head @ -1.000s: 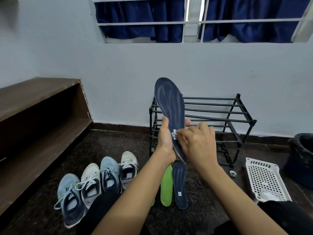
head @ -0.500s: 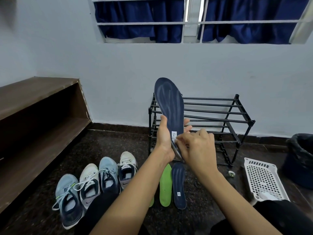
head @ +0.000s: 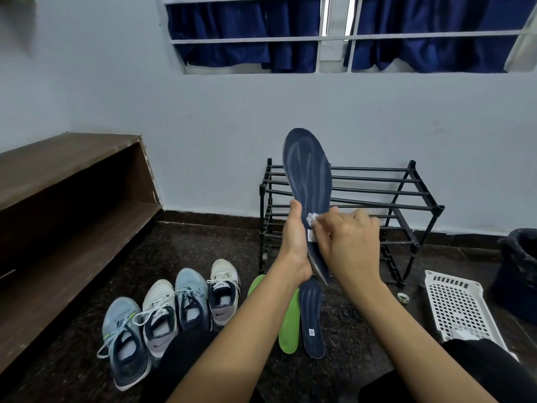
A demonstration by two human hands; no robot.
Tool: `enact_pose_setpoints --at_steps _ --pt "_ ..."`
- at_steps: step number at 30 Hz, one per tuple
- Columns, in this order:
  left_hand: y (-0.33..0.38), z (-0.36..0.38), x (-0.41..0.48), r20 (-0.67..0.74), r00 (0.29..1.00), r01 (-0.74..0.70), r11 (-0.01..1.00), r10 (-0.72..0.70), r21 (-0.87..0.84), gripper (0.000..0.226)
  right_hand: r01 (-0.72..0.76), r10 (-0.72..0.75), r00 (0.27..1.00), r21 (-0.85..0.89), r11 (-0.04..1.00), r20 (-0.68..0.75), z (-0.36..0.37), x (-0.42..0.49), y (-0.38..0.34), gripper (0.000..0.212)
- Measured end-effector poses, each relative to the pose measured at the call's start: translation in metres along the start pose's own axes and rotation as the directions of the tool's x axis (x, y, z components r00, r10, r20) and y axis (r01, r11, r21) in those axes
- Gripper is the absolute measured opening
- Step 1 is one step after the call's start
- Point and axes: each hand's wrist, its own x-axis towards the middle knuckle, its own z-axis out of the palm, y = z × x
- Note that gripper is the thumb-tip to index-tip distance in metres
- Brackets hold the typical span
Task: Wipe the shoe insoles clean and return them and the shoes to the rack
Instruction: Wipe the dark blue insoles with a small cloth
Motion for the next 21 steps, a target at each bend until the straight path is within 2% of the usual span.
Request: enact_pose_setpoints --at_steps 4,7,9,11,13,21 --pt "0.004 -0.002 0.006 -0.049 0.999 -0.022 0.999 0.020 -0.031 0.075 0.010 -0.007 0.991 -0.022 1.000 0.132 0.002 -0.012 -0.005 0.018" --pt "0.007 -0.005 0.009 -0.076 0.996 -0.058 0.996 0.053 -0.072 0.071 0.031 -0.046 0.981 0.080 0.996 0.191 0.002 -0.018 -0.002 0.010" --pt "0.007 -0.006 0.008 -0.074 0.997 -0.033 0.995 0.026 -0.090 0.072 0.023 -0.069 0.951 0.155 0.988 0.301 0.001 -0.018 0.003 0.016" --pt "0.003 -0.006 0.008 -0.070 0.998 -0.007 0.997 0.002 -0.074 0.074 0.063 -0.103 0.929 0.123 0.990 0.355 -0.002 -0.017 0.006 0.018" --pt "-0.001 -0.005 0.009 -0.080 0.997 0.003 0.998 -0.008 -0.056 0.074 0.098 -0.115 0.942 0.069 0.993 0.316 -0.002 -0.016 0.010 0.016" --pt "-0.010 0.005 0.000 -0.049 0.999 0.012 0.999 -0.010 0.038 0.072 0.058 -0.065 0.990 0.058 0.997 0.124 -0.001 0.003 0.018 0.010"
